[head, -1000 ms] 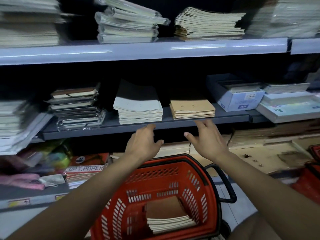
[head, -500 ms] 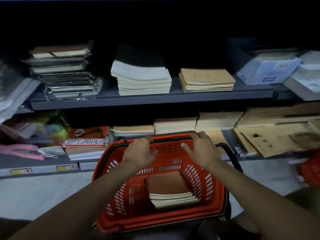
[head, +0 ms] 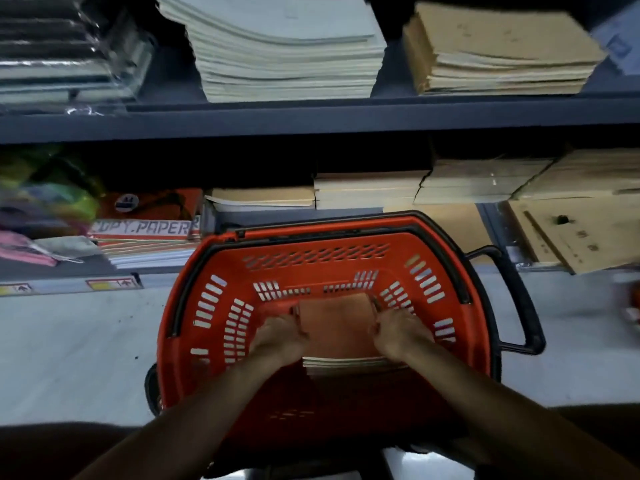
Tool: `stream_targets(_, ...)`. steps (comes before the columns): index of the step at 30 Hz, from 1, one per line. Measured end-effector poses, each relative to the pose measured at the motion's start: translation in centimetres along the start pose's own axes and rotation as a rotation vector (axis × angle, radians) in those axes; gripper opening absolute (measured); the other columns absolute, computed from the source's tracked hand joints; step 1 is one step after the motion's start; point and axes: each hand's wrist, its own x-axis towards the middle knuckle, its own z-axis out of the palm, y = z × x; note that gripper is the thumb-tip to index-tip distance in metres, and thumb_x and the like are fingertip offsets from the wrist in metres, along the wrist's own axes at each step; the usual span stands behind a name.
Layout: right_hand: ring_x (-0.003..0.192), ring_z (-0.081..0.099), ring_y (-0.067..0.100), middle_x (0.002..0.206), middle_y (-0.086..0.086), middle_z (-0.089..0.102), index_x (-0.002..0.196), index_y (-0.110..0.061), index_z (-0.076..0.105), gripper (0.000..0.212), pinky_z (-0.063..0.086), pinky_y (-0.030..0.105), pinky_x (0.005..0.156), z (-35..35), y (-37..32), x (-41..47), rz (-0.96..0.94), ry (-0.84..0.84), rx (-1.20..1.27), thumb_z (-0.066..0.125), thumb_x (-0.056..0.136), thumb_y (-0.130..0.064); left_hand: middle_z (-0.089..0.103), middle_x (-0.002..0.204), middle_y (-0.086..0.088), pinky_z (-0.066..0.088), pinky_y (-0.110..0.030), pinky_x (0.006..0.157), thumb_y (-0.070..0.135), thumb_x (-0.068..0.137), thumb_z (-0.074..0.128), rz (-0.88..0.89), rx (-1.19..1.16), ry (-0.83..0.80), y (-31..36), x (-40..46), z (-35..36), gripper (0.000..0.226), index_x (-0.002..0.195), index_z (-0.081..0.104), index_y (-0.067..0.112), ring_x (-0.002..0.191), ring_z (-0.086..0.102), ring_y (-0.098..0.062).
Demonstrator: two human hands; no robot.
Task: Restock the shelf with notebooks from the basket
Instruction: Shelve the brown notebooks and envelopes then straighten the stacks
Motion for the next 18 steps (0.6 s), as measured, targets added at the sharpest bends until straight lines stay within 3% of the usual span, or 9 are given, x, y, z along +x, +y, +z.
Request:
stream_targets(2, 0.122, 0.064, 0.032, 0.132, 0.016, 0.066, 0.127, -0.012, 0.067, 0.048, 0.052, 0.037, 0.101, 0.7, -0.3, 0.5, 0.029, -0.026, -0.025, 0.053, 0.097, -0.047, 0.062, 0.138, -0.02, 0.051, -0.035, 0.102, 0.05, 0.093, 0.058, -0.054, -0.006, -0.005, -0.2, 0.9, 0.9, 0.061, 0.134, 0.061, 0.005, 0.127, 0.061, -0.034)
stream_targets(5, 0.127, 0.06, 0.031, 0.138, 0.014, 0.06, 0.133, -0.013, 0.062, 0.045, 0.05, 0.036, 0.101, 1.4, -0.5, 1.4, 0.05, -0.044, -0.085, 0.059, 0.096, -0.04, 0.066, 0.132, -0.016, 0.055, -0.033, 0.096, 0.043, 0.087, 0.065, -0.127, -0.045, 0.011, -0.1, 1.9, 1.5, 0.054, 0.127, 0.065, 0.007, 0.121, 0.065, -0.031)
stream_targets(9, 0.116, 0.065, 0.027, 0.13, 0.011, 0.065, 0.129, -0.013, 0.063, 0.04, 0.056, 0.036, 0.095, 2.0, -0.2, 2.1, 0.054, -0.052, -0.117, 0.062, 0.095, -0.034, 0.065, 0.132, -0.015, 0.058, -0.041, 0.095, 0.038, 0.079, 0.07, -0.203, -0.039, 0.022, 0.7, 2.2, 1.2, 0.056, 0.127, 0.063, 0.011, 0.118, 0.066, -0.032)
stream_targets(14, 0.115, 0.063, 0.024, 0.131, 0.01, 0.062, 0.133, -0.016, 0.058, 0.04, 0.054, 0.037, 0.096, 2.3, 0.2, 2.0, 0.039, -0.043, -0.132, 0.057, 0.1, -0.038, 0.066, 0.128, -0.011, 0.059, -0.039, 0.089, 0.037, 0.08, 0.076, -0.219, -0.015, 0.021, 1.5, 2.4, 1.4, 0.054, 0.127, 0.063, 0.014, 0.113, 0.067, -0.027)
stream_targets(18, 0.114, 0.063, 0.024, 0.13, 0.01, 0.061, 0.133, -0.015, 0.057, 0.04, 0.055, 0.037, 0.096, 2.4, 0.6, 1.9, 0.034, -0.046, -0.138, 0.058, 0.099, -0.037, 0.077, 0.099, -0.004, 0.061, -0.03, 0.074, 0.03, 0.08, 0.076, -0.245, -0.236, -0.044, 1.9, 2.7, 1.9, 0.029, 0.106, 0.072, 0.016, 0.088, 0.075, -0.021)
